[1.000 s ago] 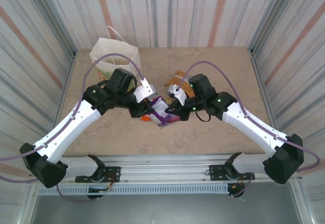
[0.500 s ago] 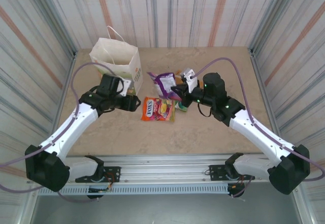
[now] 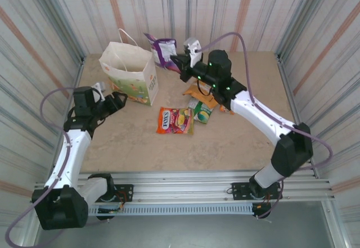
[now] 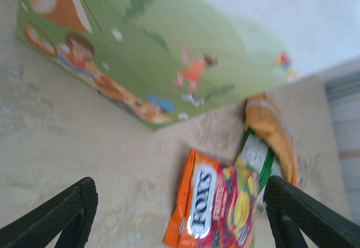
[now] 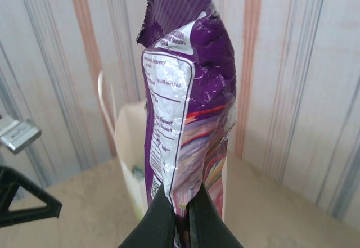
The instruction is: Place the snacks into the paper bag
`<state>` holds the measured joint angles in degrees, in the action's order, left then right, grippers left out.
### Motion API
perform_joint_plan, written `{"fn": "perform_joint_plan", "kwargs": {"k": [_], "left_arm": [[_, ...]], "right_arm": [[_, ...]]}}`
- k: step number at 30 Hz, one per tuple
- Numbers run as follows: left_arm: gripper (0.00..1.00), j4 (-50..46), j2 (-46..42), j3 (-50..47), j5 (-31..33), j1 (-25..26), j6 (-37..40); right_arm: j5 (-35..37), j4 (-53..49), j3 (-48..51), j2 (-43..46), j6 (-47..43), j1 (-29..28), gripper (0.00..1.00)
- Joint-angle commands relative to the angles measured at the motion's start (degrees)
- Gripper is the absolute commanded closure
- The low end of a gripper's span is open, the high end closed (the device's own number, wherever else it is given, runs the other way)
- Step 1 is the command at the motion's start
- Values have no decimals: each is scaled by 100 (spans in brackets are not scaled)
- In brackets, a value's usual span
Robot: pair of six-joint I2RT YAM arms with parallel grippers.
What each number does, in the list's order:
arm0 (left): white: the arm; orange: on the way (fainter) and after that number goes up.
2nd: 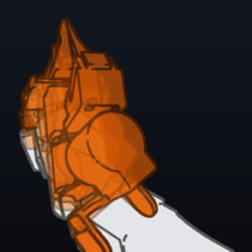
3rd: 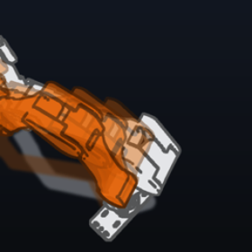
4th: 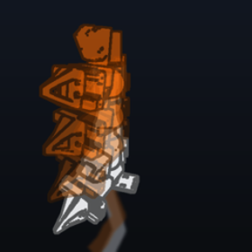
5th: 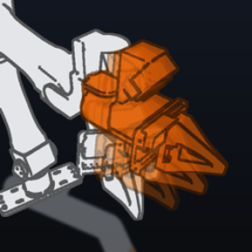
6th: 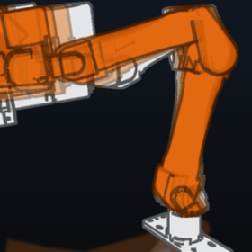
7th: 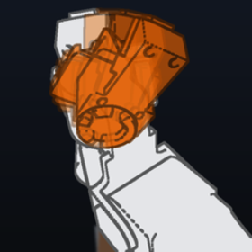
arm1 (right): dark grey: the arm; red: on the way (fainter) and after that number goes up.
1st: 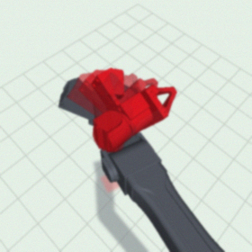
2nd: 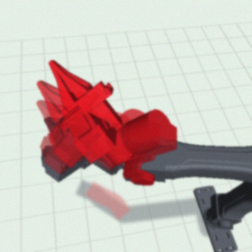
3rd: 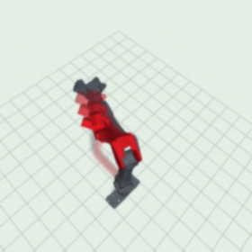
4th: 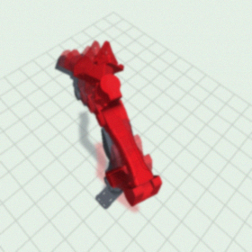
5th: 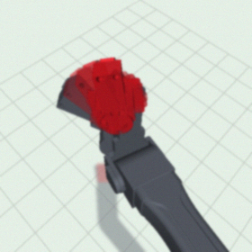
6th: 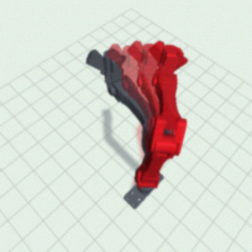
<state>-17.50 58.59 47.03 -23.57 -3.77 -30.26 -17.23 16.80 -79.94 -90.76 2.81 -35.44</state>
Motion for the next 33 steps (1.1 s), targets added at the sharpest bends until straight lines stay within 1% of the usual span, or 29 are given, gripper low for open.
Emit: {"fn": "perform_joint_plan", "kwargs": {"k": [1,5,10,14,19,24,27,28,29,31,33], "left_arm": [[19,751,3,47,-444,-383,-524],[19,1204,247,268,-702,-639,-846],[19,1406,515,615,-727,-708,-1036],[19,1591,674,753,-824,-781,-1209],[19,1872,797,824,-871,-861,-1360],[18,2057,1049,960,-967,-895,-1453],[18,1980,1262,1100,-982,-897,-1437],[19,1963,1340,1133,-1000,-896,-1443],[19,1948,1402,1163,-1012,-896,-1449],[19,1867,1558,1240,-1060,-897,-1469],[19,1805,1668,1300,-1134,-896,-1491]], "right_arm": [[-343,640,-805,-553,20,-107,100],[-632,704,-1828,-1442,9,-224,100],[-848,569,-3088,-2508,18,-366,100],[-869,311,-3807,-3175,18,-453,100],[-909,134,-4319,-3681,61,-484,100],[-917,79,-4518,-3945,152,-501,100],[-917,34,-4600,-4058,183,-500,100],[-921,25,-4625,-4090,194,-503,98],[-922,24,-4627,-4108,211,-504,92],[-900,28,-4635,-4114,260,-501,74],[-870,-5,-4633,-4088,266,-500,66]]}}
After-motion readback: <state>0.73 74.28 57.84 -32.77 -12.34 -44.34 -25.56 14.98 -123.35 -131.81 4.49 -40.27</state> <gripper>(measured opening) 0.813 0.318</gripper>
